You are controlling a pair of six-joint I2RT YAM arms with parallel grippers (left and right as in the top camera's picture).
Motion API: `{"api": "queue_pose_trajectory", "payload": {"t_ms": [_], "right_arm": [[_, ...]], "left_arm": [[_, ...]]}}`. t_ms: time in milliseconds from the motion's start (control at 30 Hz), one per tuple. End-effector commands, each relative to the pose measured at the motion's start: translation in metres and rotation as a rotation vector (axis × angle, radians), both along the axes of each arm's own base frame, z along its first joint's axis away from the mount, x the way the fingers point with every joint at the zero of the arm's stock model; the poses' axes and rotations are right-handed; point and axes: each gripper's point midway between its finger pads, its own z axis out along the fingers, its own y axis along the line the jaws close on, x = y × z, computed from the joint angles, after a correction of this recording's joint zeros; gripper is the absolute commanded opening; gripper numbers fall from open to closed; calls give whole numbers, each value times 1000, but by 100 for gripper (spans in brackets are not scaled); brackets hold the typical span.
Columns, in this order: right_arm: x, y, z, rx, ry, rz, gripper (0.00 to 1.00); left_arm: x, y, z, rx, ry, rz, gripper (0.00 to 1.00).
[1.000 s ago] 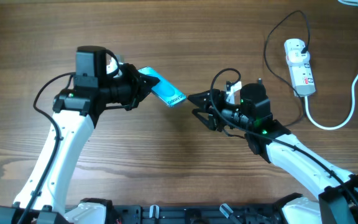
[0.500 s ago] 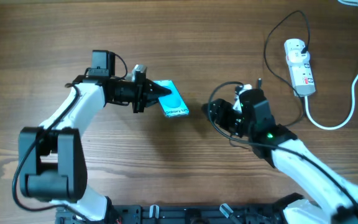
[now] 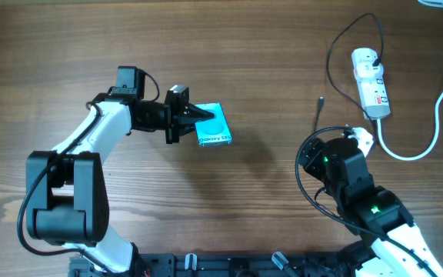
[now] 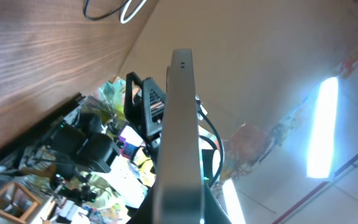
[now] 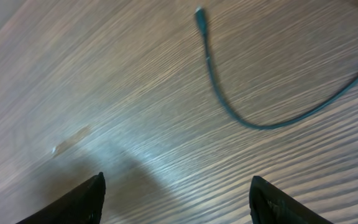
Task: Plug charger to phone and switch on socket
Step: 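Release the phone with the right gripper and reach to the black cable plug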
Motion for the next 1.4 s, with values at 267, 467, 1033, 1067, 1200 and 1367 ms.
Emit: {"api": "queue_pose_trajectory", "payload": {"t_ms": [267,467,1033,1067,1200,1367], "right_arm": [[9,-15,-9,-109,18,-56,99],[21,-13,-5,-90,-22,-69,100],[121,-37,-72,-98,78,81,82],[125,-36,-75,-100,86,83,82],[131,-37,-99,-111,148,85,69],[133,-46,-120,-171,175,66,68]], "left_arm": [[-5,1,12,-56,28,-9,4],[-5,1,12,-56,27,-9,4],[-5,1,12,-56,27,-9,4],[-5,1,12,-56,27,-9,4],[-5,1,12,-56,27,-9,4],[-5,1,12,-56,27,-9,4]]}}
